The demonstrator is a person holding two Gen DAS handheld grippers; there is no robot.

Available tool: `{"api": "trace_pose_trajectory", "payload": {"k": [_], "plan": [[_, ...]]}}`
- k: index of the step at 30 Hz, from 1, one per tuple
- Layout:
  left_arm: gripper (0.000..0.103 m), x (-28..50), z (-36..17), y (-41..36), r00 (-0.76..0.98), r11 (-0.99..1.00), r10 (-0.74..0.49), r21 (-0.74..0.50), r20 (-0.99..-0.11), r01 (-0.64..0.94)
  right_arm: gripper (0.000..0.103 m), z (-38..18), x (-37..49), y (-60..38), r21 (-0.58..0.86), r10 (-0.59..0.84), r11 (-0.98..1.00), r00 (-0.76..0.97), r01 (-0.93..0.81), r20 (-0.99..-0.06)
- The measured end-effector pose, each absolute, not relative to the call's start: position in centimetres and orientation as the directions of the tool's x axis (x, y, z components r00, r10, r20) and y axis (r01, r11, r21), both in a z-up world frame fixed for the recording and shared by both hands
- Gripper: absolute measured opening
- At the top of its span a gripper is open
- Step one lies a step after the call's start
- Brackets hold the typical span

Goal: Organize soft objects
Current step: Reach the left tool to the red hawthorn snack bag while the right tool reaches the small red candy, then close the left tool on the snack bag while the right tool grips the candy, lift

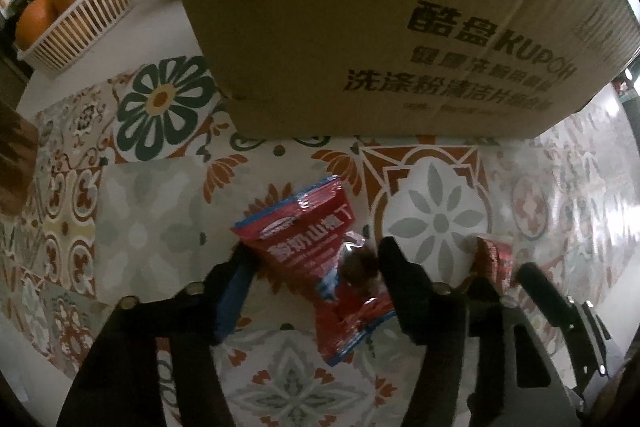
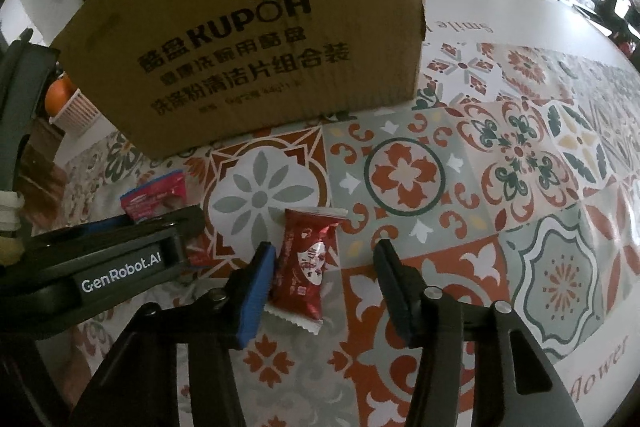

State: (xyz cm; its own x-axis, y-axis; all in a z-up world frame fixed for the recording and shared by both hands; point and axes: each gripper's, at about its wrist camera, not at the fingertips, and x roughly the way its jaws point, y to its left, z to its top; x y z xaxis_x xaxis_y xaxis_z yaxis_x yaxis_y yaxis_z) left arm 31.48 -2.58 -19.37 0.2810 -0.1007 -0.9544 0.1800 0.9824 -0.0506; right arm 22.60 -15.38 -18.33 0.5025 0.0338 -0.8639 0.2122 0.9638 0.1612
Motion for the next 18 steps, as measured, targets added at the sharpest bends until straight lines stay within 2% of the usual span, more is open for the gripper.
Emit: {"api": "trace_pose_trajectory", "payload": {"k": [3, 7, 18], "plan": [[0.048, 31.4, -19.6, -3.0, 0.296, 0.984, -0.096, -0.046, -0.950, 0.172, 0.039, -18.4, 22.7, -15.2, 0.154, 0.032, 0.967, 0.505, 0.201, -0.862], [0.047, 30.9, -19.8, -2.5, 0.304, 0.984, -0.105, -0.054, -0.947, 0.171, 0.026, -18.6, 22.7, -15.5, 0.166, 0.044, 0.966, 0.507, 0.197, -0.861], [0.045, 28.1, -19.4, -0.8, 0.346, 0.977, -0.114, -0.042, -0.931, 0.209, 0.025, -18.3, 22.1, -16.7, 0.191, 0.077, 0.966, 0.510, 0.174, -0.857]]}}
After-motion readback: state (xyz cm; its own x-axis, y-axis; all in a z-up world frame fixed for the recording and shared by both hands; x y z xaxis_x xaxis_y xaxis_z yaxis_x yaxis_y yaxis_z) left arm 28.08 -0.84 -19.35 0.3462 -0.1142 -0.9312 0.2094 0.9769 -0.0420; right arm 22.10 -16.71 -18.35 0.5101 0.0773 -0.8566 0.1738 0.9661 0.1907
